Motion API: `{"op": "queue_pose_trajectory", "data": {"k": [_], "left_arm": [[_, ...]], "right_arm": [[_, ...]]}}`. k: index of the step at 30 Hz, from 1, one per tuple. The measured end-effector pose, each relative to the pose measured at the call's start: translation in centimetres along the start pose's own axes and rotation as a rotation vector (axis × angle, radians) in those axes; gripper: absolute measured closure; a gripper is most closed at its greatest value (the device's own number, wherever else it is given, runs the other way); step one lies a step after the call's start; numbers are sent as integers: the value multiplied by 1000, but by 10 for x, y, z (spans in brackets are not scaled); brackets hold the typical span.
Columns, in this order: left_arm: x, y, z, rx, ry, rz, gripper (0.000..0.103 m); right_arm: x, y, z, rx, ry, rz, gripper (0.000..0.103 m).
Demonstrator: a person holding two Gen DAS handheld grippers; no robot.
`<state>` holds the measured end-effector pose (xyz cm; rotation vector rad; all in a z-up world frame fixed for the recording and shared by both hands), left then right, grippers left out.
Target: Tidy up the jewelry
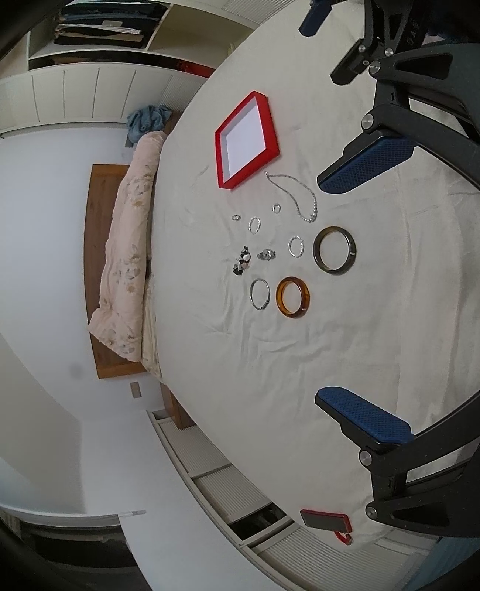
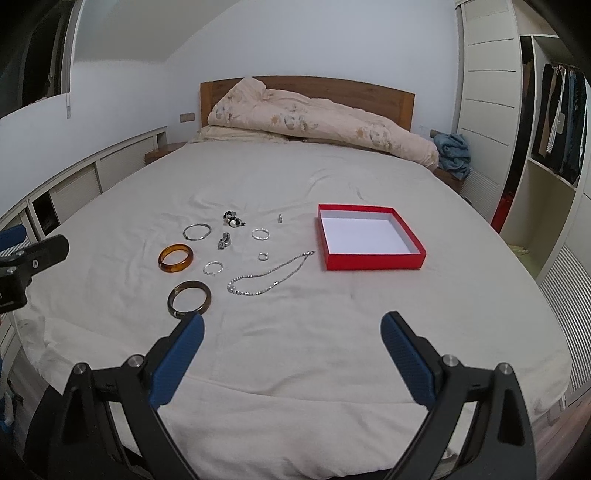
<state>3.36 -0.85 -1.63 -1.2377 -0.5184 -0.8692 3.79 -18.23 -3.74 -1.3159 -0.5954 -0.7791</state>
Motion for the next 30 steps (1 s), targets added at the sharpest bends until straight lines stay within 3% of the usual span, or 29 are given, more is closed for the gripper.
{"op": "queue_pose_trajectory", "data": {"k": [15,30], "left_arm": [[-4,10,1,12,7,-4,0],[-29,58,25,-9,-70,47,1]], "right_arm": [[-3,13,-6,21,36,40,6],[-8,48,-4,54,35,117,8]]}}
Point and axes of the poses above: each gripper's, at about its wrist camera, not at the fingertips, and y roughly the way its jaws point, z to its left, x to its top, the point moved 3 cm from there along y, roughly the way its jaws point, and after that the axes turned 15 degrees about y, right-handed, at the moved point
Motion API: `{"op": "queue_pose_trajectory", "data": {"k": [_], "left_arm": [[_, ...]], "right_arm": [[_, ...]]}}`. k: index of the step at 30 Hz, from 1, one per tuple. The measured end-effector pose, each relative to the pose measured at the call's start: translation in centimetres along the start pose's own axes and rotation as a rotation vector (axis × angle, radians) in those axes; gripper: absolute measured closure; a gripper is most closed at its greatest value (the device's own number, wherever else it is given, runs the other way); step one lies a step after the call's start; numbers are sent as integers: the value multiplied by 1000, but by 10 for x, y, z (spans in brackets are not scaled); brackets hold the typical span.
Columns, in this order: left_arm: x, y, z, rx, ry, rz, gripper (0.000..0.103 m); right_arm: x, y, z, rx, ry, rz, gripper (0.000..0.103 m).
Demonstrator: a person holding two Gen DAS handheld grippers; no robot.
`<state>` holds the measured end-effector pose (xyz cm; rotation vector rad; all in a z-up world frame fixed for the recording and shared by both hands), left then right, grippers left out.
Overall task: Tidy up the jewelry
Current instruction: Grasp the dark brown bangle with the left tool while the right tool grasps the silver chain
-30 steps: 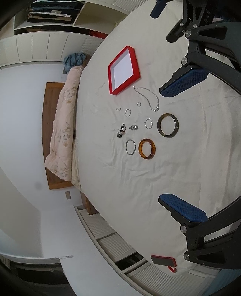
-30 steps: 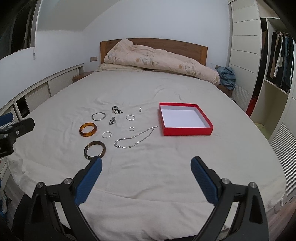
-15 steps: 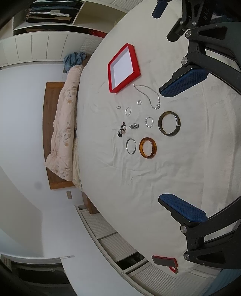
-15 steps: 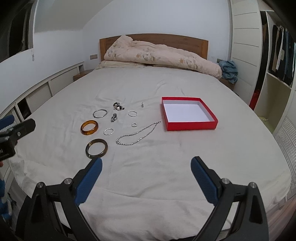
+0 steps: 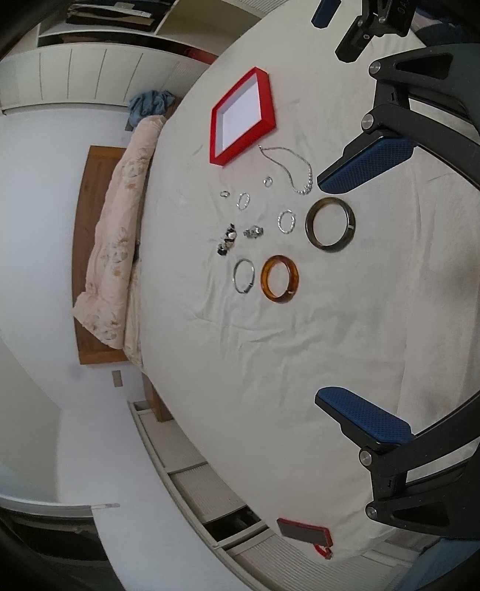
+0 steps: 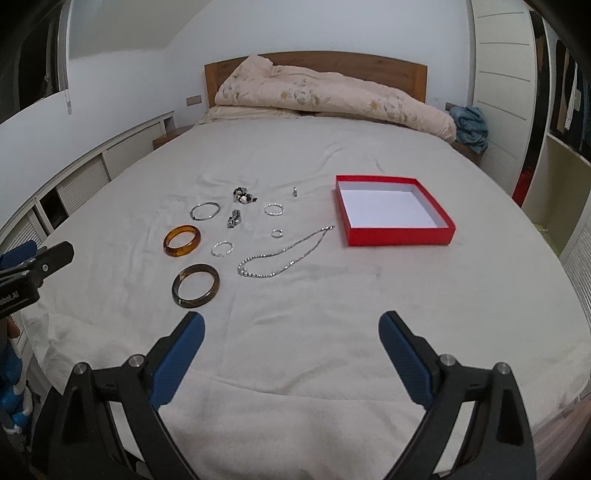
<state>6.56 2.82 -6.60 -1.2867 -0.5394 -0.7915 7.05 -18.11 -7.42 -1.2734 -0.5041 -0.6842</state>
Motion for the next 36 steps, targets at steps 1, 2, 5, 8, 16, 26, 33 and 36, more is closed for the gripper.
{"op": "queue_pose_trajectory", "data": {"k": [1,2,5,8,16,26,33,36], "left_arm": [[-1,5,0,-7,0,6,2],[-2,13,-2,-14,3,17,3],[-6,36,-6,-34,21,47,8],[-10,60,-9,-62,25,81,15],[-13,129,-19,-124,26,167,31],[-19,180,-35,-187,47,237,55],[-24,194,-39,-198,50,260,58],[-21,200,-38,-195,50,256,58]], "right_arm": [[0,5,0,2,0,9,8],[0,8,0,5,1,15,9],[2,28,-2,24,10,51,11],[5,49,-2,40,20,85,22],[17,130,3,104,72,194,46],[18,195,-2,148,147,273,61],[24,221,-3,157,153,279,62],[26,226,-3,164,151,271,61]]}}
Point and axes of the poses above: each gripper's, at about its wrist camera, not at the fingertips, and y roughly the way its jaws point, z to its left, x to its top, the point moved 3 cm from there along y, roughly the way its jaws point, and after that the axes turned 15 degrees about y, right-handed, at the moved point
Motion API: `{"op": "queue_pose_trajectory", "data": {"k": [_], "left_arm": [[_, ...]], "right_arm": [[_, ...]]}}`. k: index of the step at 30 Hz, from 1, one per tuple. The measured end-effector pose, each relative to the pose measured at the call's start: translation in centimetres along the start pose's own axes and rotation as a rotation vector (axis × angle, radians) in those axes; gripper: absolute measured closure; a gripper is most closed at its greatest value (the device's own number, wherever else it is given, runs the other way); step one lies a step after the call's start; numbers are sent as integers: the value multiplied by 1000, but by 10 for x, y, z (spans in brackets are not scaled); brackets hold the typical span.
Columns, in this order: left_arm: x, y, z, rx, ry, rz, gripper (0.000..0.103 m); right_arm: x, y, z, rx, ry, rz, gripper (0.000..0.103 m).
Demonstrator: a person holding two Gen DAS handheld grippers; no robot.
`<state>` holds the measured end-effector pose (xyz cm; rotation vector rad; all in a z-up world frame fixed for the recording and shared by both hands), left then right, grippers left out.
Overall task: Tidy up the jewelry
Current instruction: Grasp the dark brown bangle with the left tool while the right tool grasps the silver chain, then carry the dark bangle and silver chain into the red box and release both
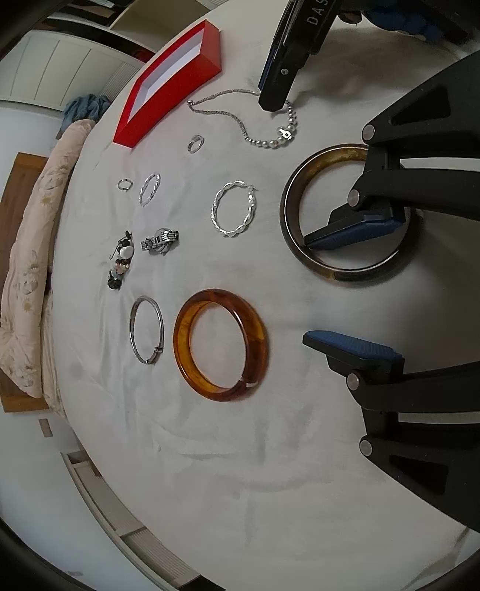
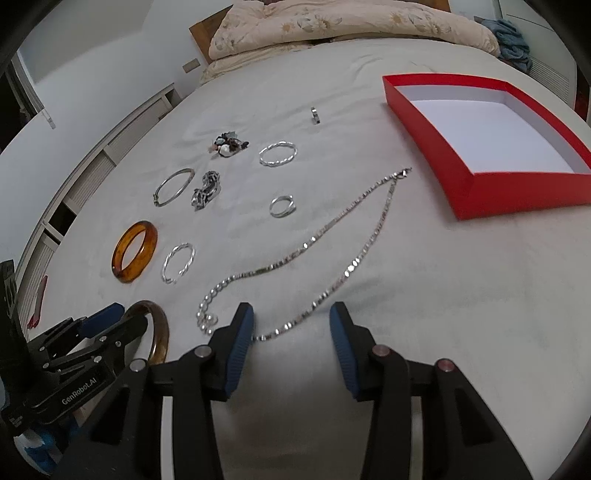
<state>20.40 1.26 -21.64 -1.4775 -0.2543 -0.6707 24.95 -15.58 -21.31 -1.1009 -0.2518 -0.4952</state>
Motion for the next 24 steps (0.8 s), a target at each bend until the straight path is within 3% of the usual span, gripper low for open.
{"op": "queue_pose_trajectory", "data": {"k": [11,17,19,21,24], "left_arm": [[10,9,2,-5,-8,-15,58],[12,10,2,-5,-9,-18,58],[12,10,2,-5,-9,-18,59],[13,10,2,-5,-8,-21,66],[13,8,1,-5,-6,-25,86]], "right_arm": [[17,19,10,-4,-53,-42,62],[23,23,6,-38,-67,-57,87],[25,24,4,-36,-69,-52,91],[26,23,4,-33,-69,-47,96],[27,19,5,-32,-70,-42,100]]}}
Point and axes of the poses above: each gripper's, at about its wrist camera, not at the fingertips, and y roughly the way its jaws point, z to its left, x to its top, the point moved 3 cm from there along y, roughly the way its jaws point, and after that the axes turned 15 degrees about y, right-handed, at the moved point
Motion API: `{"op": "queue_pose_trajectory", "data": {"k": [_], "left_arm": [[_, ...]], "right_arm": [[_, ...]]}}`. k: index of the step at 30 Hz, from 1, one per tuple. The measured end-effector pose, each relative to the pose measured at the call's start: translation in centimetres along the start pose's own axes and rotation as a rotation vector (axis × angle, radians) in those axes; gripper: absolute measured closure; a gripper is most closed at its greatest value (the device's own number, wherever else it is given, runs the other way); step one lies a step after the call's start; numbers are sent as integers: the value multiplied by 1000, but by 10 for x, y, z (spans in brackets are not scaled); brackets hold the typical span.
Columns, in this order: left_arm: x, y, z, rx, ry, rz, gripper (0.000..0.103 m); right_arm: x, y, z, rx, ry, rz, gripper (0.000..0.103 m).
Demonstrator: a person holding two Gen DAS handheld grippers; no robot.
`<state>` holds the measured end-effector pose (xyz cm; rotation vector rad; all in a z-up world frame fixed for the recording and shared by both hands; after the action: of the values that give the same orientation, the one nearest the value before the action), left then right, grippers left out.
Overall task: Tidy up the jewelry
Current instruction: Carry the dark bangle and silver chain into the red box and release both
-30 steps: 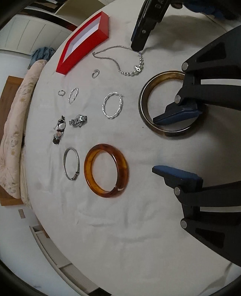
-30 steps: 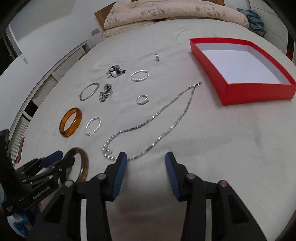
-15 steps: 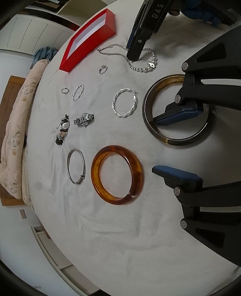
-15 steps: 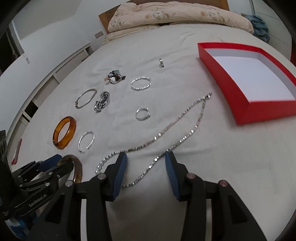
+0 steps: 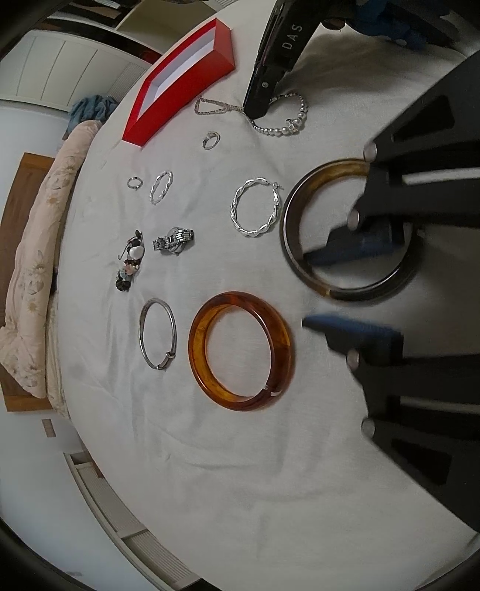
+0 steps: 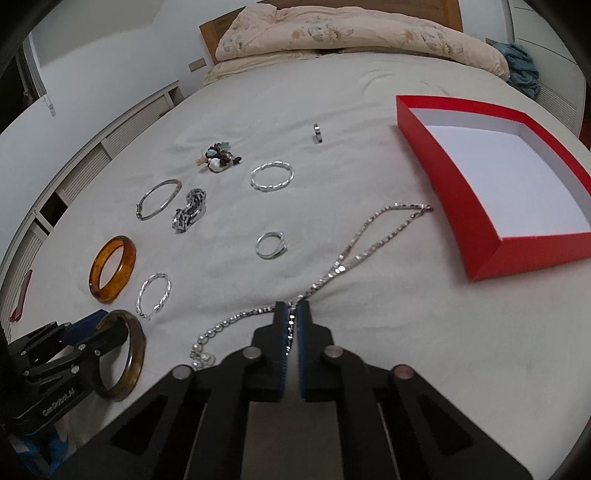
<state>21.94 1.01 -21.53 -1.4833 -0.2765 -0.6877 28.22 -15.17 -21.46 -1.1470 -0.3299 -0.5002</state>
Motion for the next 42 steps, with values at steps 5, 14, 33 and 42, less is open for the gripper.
{"op": "queue_pose_trajectory", "data": {"k": [5,14,33,42], "left_arm": [[2,-6,0,9,-11,-5,93],[14,-38,-8,27,-15,-36,94],[156,-69,-79,-124,26,-174,94],[230,-14,-137,-154,89,-175,94]], "right_arm": [[-1,-17,1,12,-3,-5,101],[6,-77,4,55,-3,-74,101],[122,-198,-37,37,-40,-339,101],[197,-198,-75,-19,-62,-452,101]]}}
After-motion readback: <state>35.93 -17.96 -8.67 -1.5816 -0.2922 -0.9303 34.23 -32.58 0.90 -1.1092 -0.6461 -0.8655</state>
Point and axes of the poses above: each gripper's, at about its wrist camera, not at the fingertips, and y roughly the way its jaws point, z to its left, x to its top, the point moved 3 cm from there along y, roughly the way its jaws point, and after that the axes turned 15 degrees about y, right-handed, at the moved point
